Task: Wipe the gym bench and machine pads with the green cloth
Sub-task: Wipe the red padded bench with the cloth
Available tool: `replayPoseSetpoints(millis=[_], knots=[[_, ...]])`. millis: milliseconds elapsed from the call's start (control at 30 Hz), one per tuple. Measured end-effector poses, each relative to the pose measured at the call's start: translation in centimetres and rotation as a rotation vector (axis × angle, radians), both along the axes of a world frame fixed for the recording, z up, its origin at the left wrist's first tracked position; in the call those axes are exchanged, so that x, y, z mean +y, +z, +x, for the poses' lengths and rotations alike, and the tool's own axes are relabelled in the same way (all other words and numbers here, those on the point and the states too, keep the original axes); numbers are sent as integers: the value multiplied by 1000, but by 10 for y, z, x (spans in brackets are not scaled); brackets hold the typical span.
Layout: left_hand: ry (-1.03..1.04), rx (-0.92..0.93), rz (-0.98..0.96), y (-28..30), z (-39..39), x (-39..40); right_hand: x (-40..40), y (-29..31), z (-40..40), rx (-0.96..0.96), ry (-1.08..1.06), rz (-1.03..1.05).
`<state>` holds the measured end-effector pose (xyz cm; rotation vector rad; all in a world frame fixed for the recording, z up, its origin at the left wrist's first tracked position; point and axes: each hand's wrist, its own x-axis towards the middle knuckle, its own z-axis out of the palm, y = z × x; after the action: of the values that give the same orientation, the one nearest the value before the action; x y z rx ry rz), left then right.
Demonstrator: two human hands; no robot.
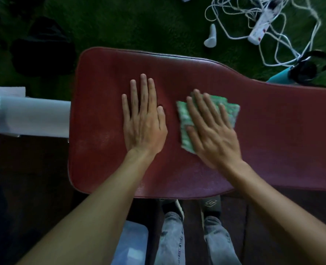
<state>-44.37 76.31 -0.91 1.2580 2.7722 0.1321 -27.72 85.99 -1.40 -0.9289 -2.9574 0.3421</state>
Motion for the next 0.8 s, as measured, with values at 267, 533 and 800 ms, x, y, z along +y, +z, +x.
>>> replayPoseSetpoints(millis=[267,533,800], knots=[[5,2,-35,0,3,1,63,5,-47,34,-514,-76],[-48,16,-72,-1,3,1,7,-1,87,-56,-114,-70],[-201,-78,48,-1,33,34,33,-7,28,32,-216,-64]])
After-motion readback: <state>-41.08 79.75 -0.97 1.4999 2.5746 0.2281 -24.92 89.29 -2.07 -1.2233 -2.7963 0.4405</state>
